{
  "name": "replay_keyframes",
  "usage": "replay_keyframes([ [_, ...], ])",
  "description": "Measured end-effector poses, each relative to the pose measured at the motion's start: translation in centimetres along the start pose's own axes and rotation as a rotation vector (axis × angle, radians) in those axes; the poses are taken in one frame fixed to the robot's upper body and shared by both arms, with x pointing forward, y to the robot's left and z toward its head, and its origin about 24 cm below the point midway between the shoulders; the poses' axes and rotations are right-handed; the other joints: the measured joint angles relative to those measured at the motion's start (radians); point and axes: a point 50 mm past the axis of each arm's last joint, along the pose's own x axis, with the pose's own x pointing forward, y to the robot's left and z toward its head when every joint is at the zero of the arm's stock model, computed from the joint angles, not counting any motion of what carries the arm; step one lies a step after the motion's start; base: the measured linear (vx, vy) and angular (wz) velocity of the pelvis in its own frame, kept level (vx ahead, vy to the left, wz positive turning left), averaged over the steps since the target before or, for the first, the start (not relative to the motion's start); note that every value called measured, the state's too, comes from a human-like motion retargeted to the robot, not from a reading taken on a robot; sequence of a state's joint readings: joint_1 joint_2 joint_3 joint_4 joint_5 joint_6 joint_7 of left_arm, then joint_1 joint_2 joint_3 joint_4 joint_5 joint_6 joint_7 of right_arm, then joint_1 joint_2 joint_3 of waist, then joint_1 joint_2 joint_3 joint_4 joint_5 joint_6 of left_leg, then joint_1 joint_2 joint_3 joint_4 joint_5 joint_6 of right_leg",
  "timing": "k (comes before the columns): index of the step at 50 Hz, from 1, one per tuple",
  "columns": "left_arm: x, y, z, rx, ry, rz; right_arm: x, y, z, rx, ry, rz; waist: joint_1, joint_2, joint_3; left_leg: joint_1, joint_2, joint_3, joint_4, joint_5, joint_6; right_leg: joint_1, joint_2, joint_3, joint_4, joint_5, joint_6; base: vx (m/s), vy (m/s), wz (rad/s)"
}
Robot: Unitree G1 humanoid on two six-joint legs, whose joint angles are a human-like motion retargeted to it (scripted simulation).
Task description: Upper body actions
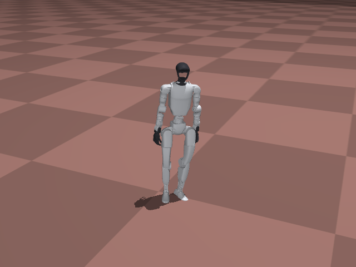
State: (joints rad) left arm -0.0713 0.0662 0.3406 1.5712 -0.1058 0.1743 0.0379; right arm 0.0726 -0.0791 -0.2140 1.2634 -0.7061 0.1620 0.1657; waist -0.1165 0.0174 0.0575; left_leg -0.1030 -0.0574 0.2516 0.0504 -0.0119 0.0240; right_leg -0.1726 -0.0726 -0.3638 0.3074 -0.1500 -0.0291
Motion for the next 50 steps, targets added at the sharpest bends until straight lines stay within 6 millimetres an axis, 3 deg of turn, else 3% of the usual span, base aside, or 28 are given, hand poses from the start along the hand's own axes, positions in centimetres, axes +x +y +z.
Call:
replay_keyframes([
  [2, 0.1, 0.0, -0.6, 0.003, 0.017, 0.001, 0.0, 0.0, 0.3, -0.022, -0.01, -0.001, -0.003, -0.044, 0.018, 0.039, -0.048, -0.043, -0.016, 0.001, 0.001, 0.021, 0.002, 0.034, -0.157, 0.064, -0.002, 0.24, -0.17, 1.39],
  [3, 0.1, 0.1, -0.9, 0.005, 0.027, 0.003, 0.0, 0.1, 0.3, -0.029, -0.014, 0.004, -0.006, -0.058, 0.027, 0.059, -0.06, -0.067, -0.019, -0.001, 0.0, 0.034, 0.024, 0.065, -0.208, 0.174, -0.063, 0.25, -0.17, 0.9],
  [4, 0.1, 0.3, -1.1, 0.008, 0.04, 0.007, 0.0, 0.3, 0.3, -0.033, -0.015, 0.011, 0.018, -0.074, 0.027, 0.07, -0.066, -0.066, -0.019, -0.008, -0.005, 0.041, 0.016, 0.071, -0.208, 0.207, -0.065, 0.28, -0.16, 0.22],
  [5, 0.1, 0.5, -1.4, 0.011, 0.053, 0.01, 0.0, 0.4, 0.3, -0.036, -0.014, 0.02, 0.054, -0.09, 0.022, 0.075, -0.069, -0.052, -0.016, -0.017, -0.012, 0.045, -0.009, 0.065, -0.183, 0.202, -0.038, 0.32, -0.15, 0.55],
  [11, 0.2, 0.7, -2.3, 0.105, 0.052, 0.043, 0.0, 0.4, 0.5, 0.036, -0.017, 0.026, 0.093, -0.095, 0.025, 0.06, -0.05, -0.138, 0.075, -0.064, -0.048, 0.108, 0.007, -0.029, -0.206, 0.185, -0.044, 0.19, -0.15, 0.58],
  [14, 0.2, 0.8, -2.2, 0.166, 0.049, 0.063, 0.0, 0.1, 1.1, 0.028, -0.044, -0.002, 0.092, -0.103, 0.009, 0.043, -0.039, -0.138, 0.135, -0.068, -0.075, 0.103, -0.004, -0.009, -0.193, 0.185, -0.031, 0.21, -0.04, -0.23],
  [16, 0.2, 0.6, -2.2, 0.191, 0.041, 0.075, -0.1, 0.0, 1.2, 0.031, -0.045, -0.02, 0.105, -0.112, -0.003, 0.03, -0.052, -0.166, 0.166, -0.062, -0.062, 0.092, -0.003, 0.024, -0.19, 0.19, -0.035, 0.15, 0.01, -0.82],
  [20, 0.1, -0.4, -1.3, 0.184, -0.008, 0.09, -0.1, -0.2, 1.7, 0.03, -0.071, -0.024, 0.155, -0.118, 0.009, 0.006, -0.105, -0.385, 0.178, -0.072, -0.041, 0.071, 0.006, 0.143, -0.187, 0.219, -0.032, 0.03, 0.07, -1.51],
  [22, 0.0, -0.9, -0.3, 0.179, -0.075, 0.129, -0.2, -0.2, 1.8, 0.022, -0.079, -0.018, 0.198, -0.112, 0.019, 0.005, -0.133, -0.525, 0.141, -0.031, -0.089, 0.052, 0.036, 0.237, -0.184, 0.244, -0.04, 0.01, 0.14, -2.27],
  [24, -0.3, -1.2, 1.3, 0.192, -0.178, 0.198, -0.2, -0.4, 1.9, 0.009, -0.089, -0.021, 0.203, -0.105, 0.034, 0.01, -0.136, -0.555, 0.118, -0.025, -0.106, 0.035, 0.056, 0.305, -0.175, 0.258, -0.048, -0.07, 0.15, -1.89],
  [27, -1.0, -1.7, 4.0, 0.275, -0.33, 0.277, -0.4, -1.3, 2.5, -0.021, -0.116, -0.046, 0.137, -0.088, 0.064, 0.038, -0.113, -0.436, 0.076, -0.055, -0.041, -0.001, 0.081, 0.365, -0.138, 0.258, -0.059, -0.13, 0.14, -1.19],
  [30, -1.4, -2.0, 5.8, 0.43, -0.39, 0.264, -0.5, -1.6, 2.4, -0.052, -0.117, -0.074, 0.023, -0.053, 0.075, 0.061, -0.086, -0.4, 0.048, -0.057, -0.017, -0.025, 0.096, 0.338, -0.113, 0.227, -0.101, -0.04, 0.07, -1.4],
  [35, -1.7, -2.1, 6.8, 0.541, -0.389, 0.247, -0.4, -1.2, 1.9, -0.014, -0.114, -0.047, -0.02, -0.028, 0.078, 0.09, 0.003, -0.122, 0.033, -0.112, -0.013, -0.059, 0.023, 0.107, -0.112, 0.088, -0.175, 0.05, -0.06, -2.98],
  [40, -1.2, -2.4, 5.2, 0.514, -0.342, 0.183, -0.6, -2.0, 2.0, -0.014, -0.115, -0.01, -0.007, -0.004, 0.035, 0.135, 0.091, 0.283, 0.03, -0.193, -0.047, -0.061, -0.067, -0.334, -0.108, -0.082, -0.182, 0.2, -0.19, -4.16],
  [43, -0.9, -2.2, 4.2, 0.488, -0.325, 0.191, -0.8, -3.0, 2.9, 0.058, -0.16, -0.059, -0.001, 0.014, 0.006, 0.164, 0.12, 0.494, 0.026, -0.231, -0.087, 0.0, -0.103, -0.682, -0.11, -0.162, -0.13, 0.25, -0.2, -4.53],
  [46, -0.6, -2.2, 2.8, 0.457, -0.296, 0.201, -1.0, -3.9, 3.6, 0.14, -0.182, -0.082, 0.004, 0.035, -0.011, 0.205, 0.123, 0.657, 0.015, -0.251, -0.135, 0.063, -0.086, -0.928, -0.14, -0.171, -0.06, 0.37, -0.17, -4.2],
  [50, -0.1, -2.0, 0.2, 0.404, -0.212, 0.185, -1.1, -4.4, 4.3, 0.215, -0.195, -0.084, 0.016, 0.059, -0.045, 0.259, 0.103, 0.832, -0.013, -0.247, -0.188, 0.087, -0.037, -1.042, -0.174, -0.125, -0.005, 0.53, -0.15, -3.77],
])
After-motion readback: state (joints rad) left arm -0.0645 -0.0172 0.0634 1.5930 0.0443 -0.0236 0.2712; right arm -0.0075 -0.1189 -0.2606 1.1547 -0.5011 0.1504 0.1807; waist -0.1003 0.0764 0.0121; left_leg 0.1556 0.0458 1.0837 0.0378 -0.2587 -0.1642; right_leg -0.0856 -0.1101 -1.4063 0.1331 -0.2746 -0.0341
